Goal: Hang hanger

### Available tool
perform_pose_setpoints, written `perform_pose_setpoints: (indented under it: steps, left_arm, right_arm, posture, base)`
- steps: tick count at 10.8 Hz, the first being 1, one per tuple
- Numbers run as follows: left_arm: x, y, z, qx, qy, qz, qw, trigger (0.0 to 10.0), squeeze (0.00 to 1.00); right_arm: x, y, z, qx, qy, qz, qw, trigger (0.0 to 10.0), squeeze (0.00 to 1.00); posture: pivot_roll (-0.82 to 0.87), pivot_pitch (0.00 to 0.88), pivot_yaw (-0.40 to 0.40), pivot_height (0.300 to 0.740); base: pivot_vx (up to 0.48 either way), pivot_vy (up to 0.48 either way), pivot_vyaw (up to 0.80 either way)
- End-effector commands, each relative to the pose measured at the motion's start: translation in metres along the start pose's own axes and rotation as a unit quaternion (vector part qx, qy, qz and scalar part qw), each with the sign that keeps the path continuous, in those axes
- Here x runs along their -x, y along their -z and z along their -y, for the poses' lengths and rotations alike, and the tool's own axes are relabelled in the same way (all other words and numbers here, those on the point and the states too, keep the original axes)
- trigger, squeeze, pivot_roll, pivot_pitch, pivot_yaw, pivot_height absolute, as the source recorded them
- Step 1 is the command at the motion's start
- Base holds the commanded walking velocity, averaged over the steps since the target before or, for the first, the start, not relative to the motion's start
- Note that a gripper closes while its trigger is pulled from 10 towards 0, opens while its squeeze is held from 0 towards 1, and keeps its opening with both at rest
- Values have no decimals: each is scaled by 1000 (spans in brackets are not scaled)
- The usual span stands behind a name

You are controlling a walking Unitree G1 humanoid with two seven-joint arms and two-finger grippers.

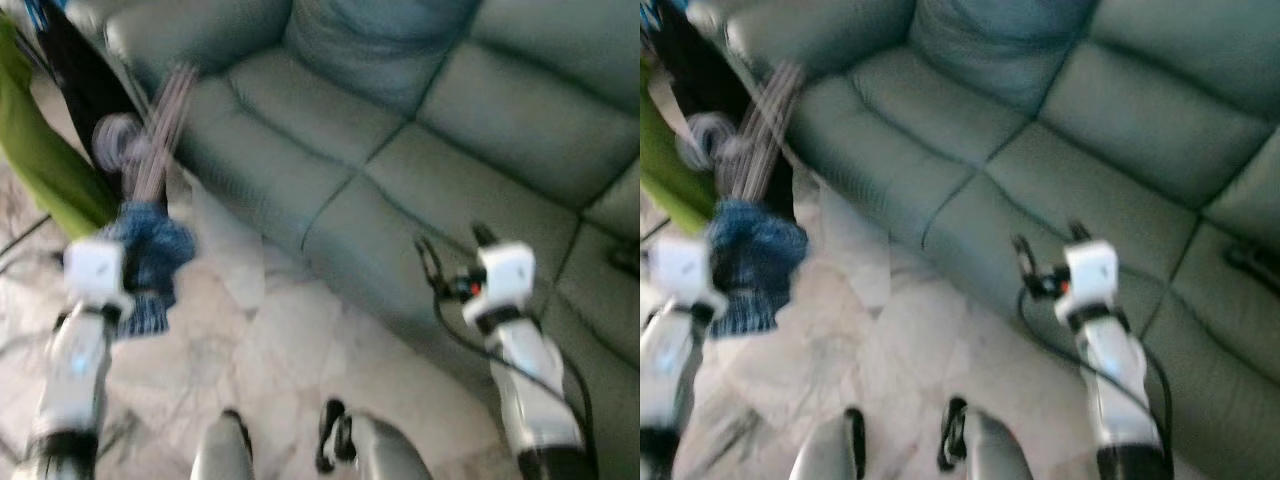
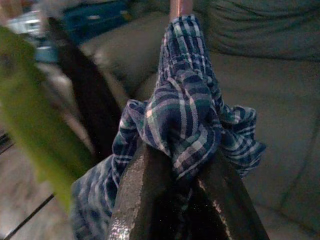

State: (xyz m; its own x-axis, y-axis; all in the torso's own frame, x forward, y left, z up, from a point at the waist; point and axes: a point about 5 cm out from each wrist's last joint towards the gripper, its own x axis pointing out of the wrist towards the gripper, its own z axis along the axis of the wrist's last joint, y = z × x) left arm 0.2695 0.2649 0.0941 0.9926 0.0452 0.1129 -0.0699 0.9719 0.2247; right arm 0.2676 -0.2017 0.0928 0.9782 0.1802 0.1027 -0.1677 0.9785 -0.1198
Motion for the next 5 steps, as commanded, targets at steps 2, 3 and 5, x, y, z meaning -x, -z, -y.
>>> perform_pose_setpoints:
  steps: [2, 3, 5]
  left_arm:
    - [0, 4, 28, 18, -2, -5, 1000, 10000, 0]
    - [-5, 0, 39, 21, 5, 0, 1000, 10000, 0]
    - [-23, -15, 61, 17, 27, 23, 999, 10000, 0]
  right_arm:
    - [-19, -10, -5, 15, -22, 10, 1000, 10000, 0]
    - [-27, -15, -5, 18, -26, 18, 999, 10000, 0]
    - [-46, -23, 1, 25, -14, 30, 999, 10000, 0]
  posture:
    - [25, 90, -139, 740]
    - [27, 74, -141, 740]
    - [23, 28, -123, 740]
  base:
    - [0, 0, 0]
    - [0, 0, 0]
    - [0, 0, 0]
